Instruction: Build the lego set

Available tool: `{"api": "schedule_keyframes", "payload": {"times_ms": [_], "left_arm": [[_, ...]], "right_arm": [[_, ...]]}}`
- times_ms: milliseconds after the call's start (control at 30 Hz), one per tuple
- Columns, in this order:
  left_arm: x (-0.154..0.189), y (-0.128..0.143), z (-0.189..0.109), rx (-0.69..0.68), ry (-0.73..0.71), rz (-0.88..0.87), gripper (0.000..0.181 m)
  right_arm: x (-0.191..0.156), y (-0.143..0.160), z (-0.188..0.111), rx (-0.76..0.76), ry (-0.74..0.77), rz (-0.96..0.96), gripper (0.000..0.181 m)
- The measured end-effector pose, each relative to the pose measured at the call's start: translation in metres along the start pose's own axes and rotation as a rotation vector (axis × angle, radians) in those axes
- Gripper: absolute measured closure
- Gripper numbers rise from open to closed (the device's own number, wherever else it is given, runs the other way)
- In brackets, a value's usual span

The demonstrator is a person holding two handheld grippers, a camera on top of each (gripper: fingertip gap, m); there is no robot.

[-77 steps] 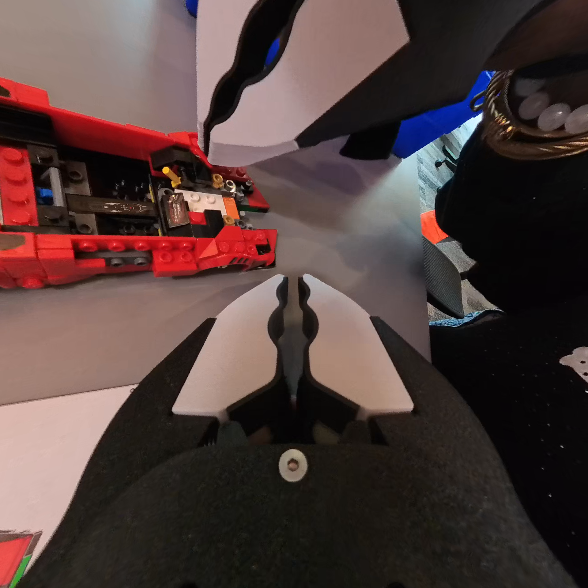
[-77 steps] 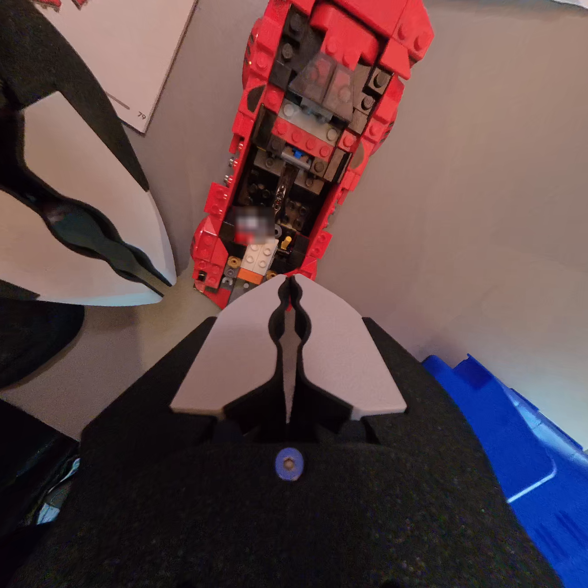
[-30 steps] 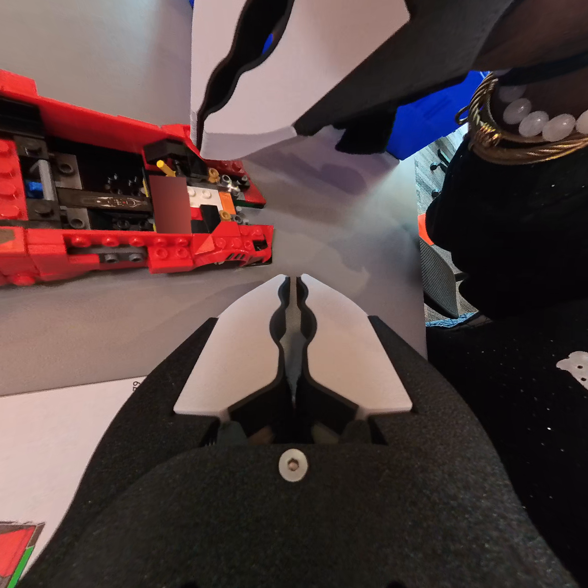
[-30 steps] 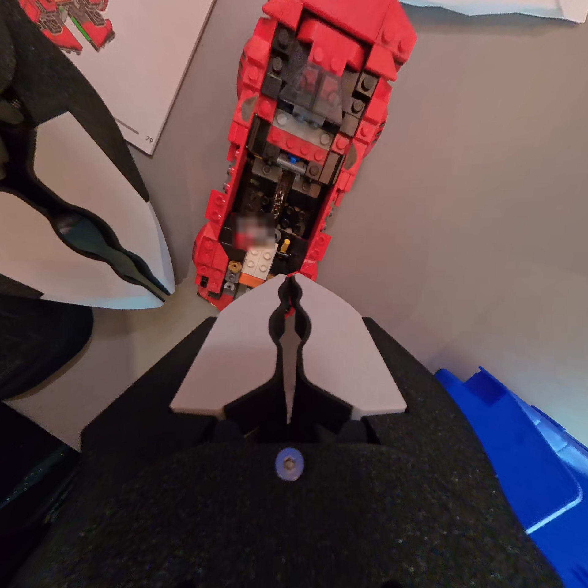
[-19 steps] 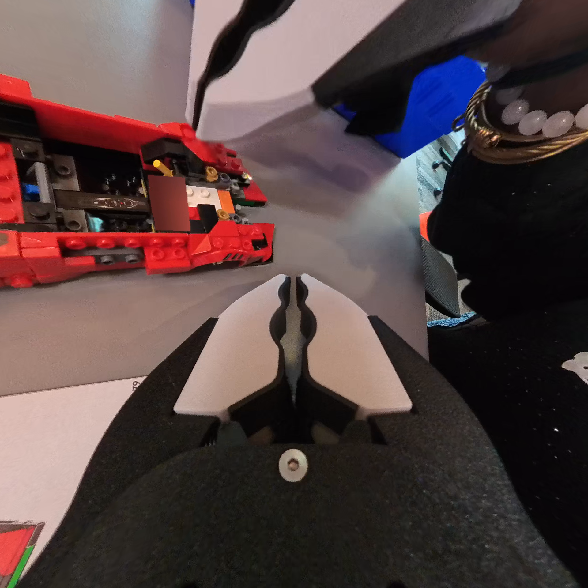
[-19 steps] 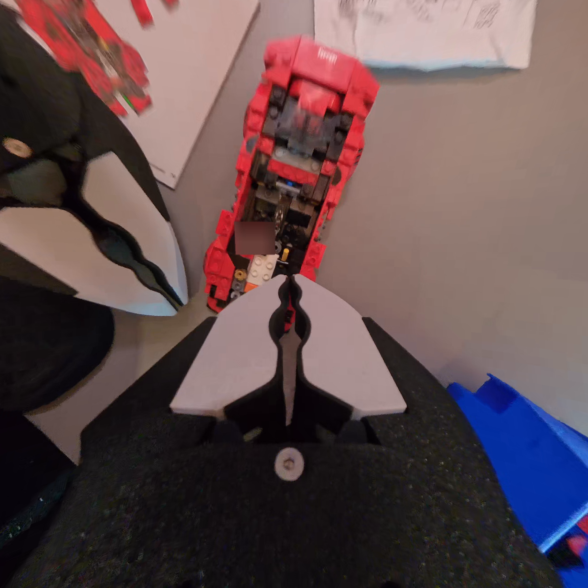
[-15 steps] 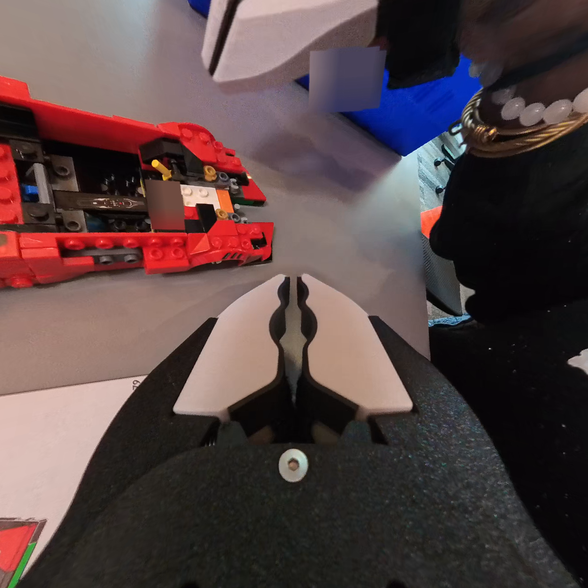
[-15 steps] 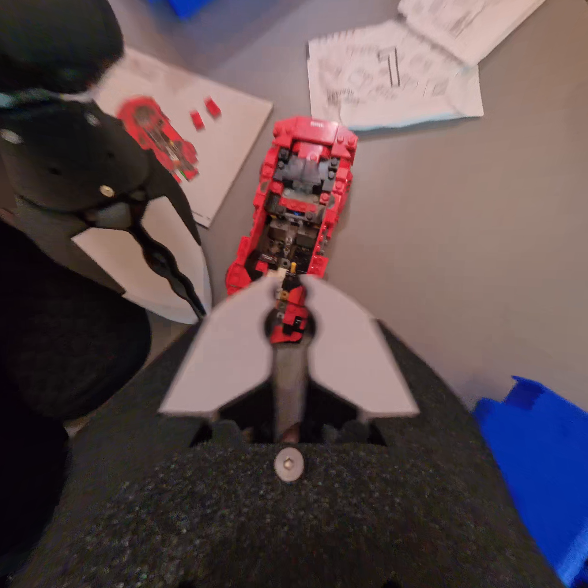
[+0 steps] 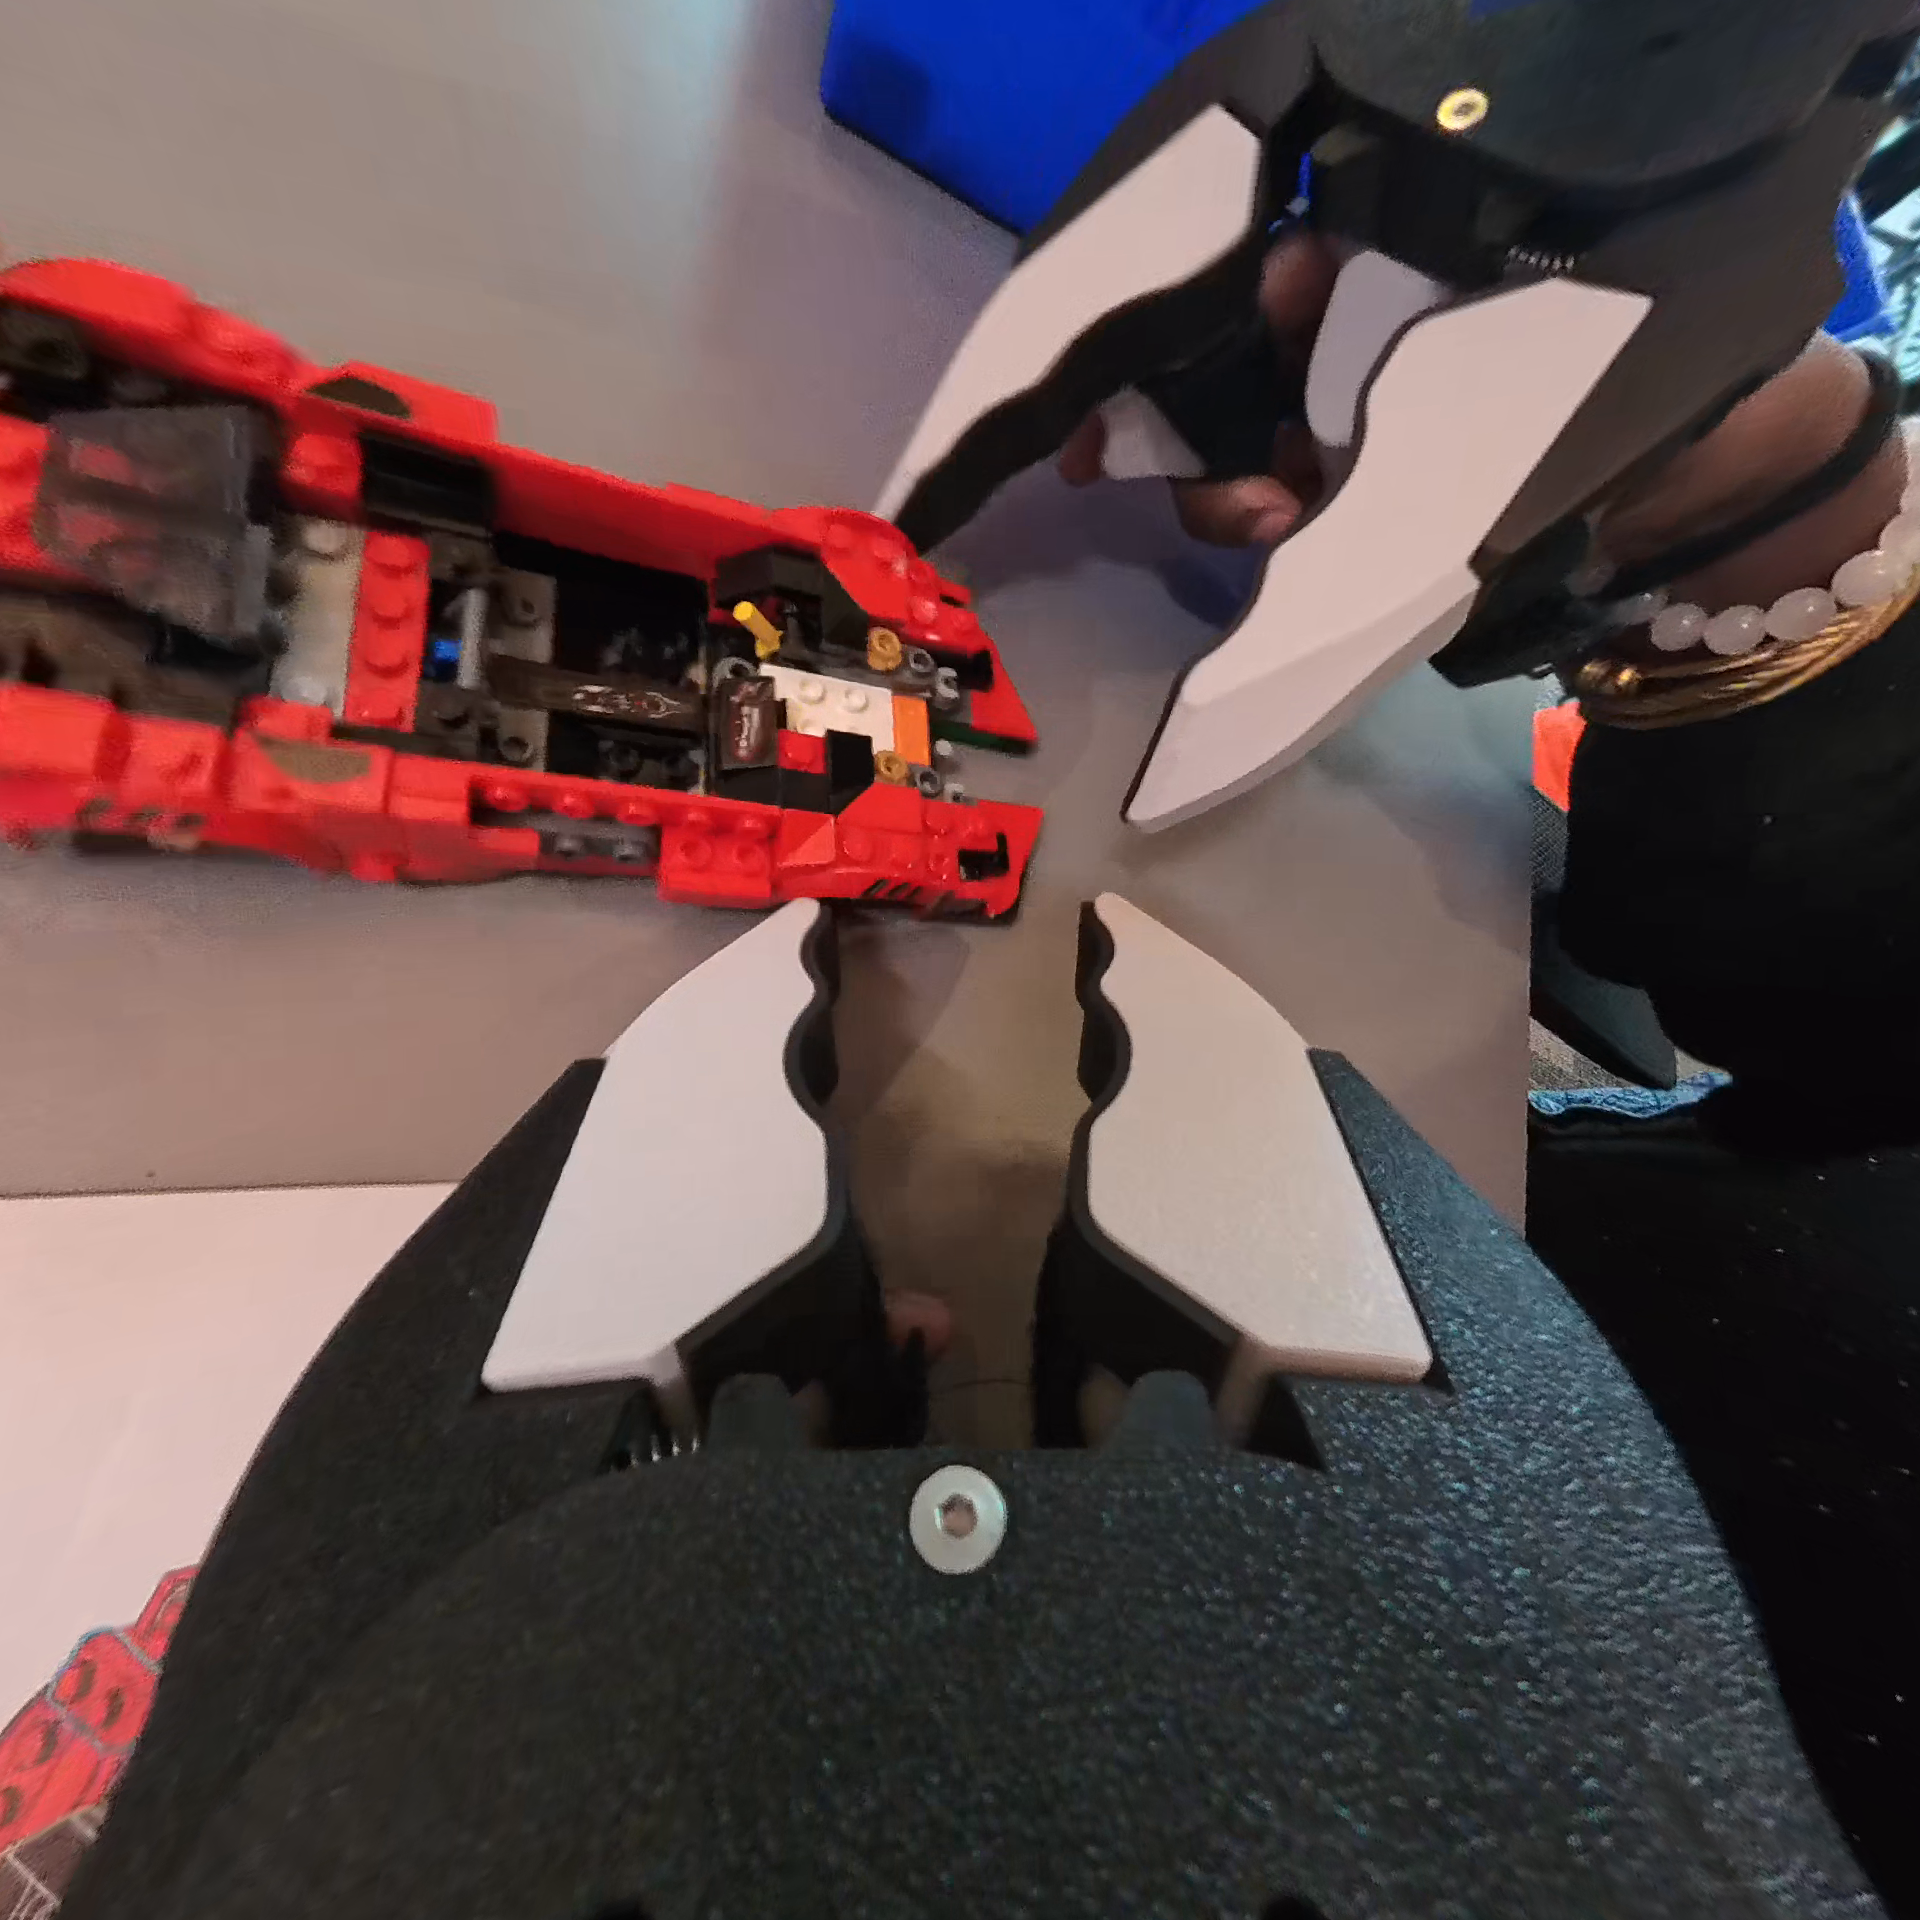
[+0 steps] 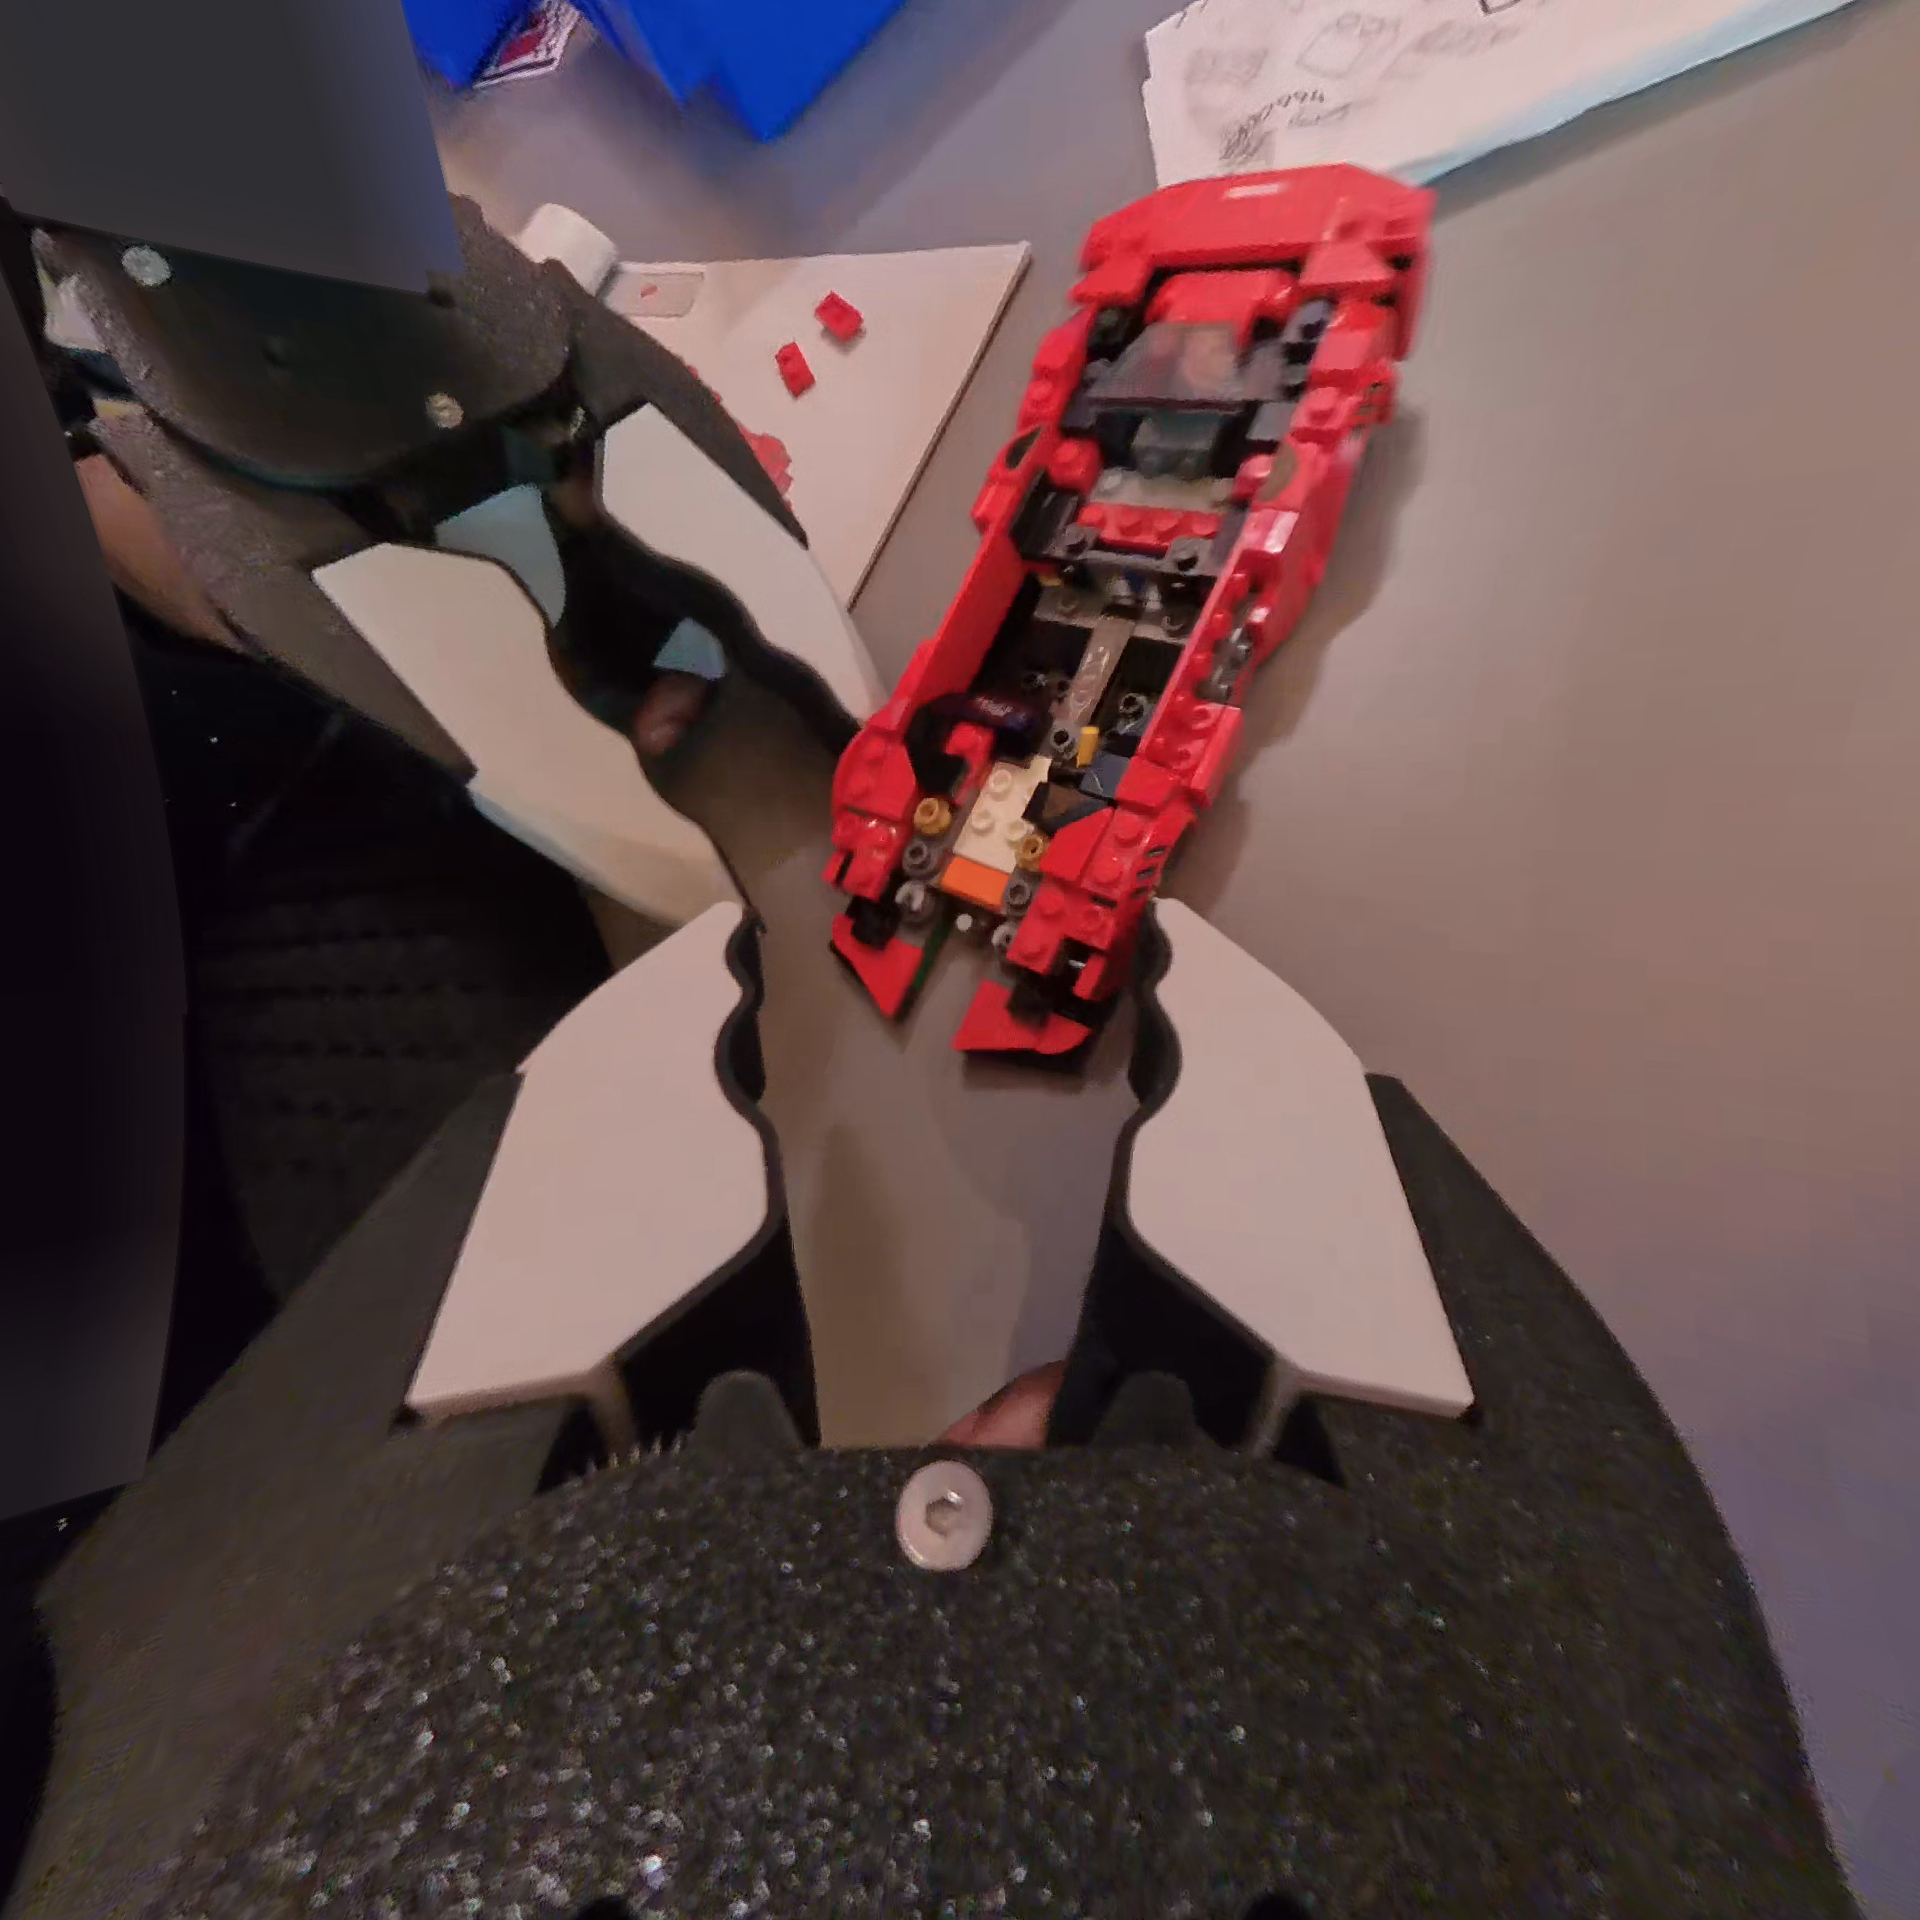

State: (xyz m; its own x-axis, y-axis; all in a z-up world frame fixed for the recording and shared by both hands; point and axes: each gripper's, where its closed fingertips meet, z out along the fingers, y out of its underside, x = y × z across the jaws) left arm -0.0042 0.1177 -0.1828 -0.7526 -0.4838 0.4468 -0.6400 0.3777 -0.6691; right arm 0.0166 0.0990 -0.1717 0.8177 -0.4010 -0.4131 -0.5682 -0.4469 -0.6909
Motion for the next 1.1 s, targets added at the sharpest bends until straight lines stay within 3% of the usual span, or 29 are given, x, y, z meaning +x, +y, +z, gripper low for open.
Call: {"api": "schedule_keyframes", "payload": {"times_ms": [167,400,633,733,1100], "left_arm": [[-0.001,0.006,-0.009,0.003,-0.015,-0.002,0.138],[-0.004,0.011,-0.018,0.027,0.005,-0.04,0.143],[-0.003,0.011,-0.018,0.039,0.035,-0.05,0.146],[-0.002,0.011,-0.016,0.037,0.04,-0.044,0.146],[-0.003,0.012,-0.017,0.047,0.053,-0.045,0.146]], "right_arm": [[-0.019,0.014,-0.006,0.008,-0.043,0.019,0.132],[0.011,-0.008,-0.017,0.225,0.041,0.243,0.152],[0.009,0.0,-0.002,0.039,0.087,0.228,0.148],[0.012,0.0,0.001,-0.004,0.123,0.22,0.155],[0.012,0.001,-0.001,-0.149,0.275,0.165,0.157]]}}
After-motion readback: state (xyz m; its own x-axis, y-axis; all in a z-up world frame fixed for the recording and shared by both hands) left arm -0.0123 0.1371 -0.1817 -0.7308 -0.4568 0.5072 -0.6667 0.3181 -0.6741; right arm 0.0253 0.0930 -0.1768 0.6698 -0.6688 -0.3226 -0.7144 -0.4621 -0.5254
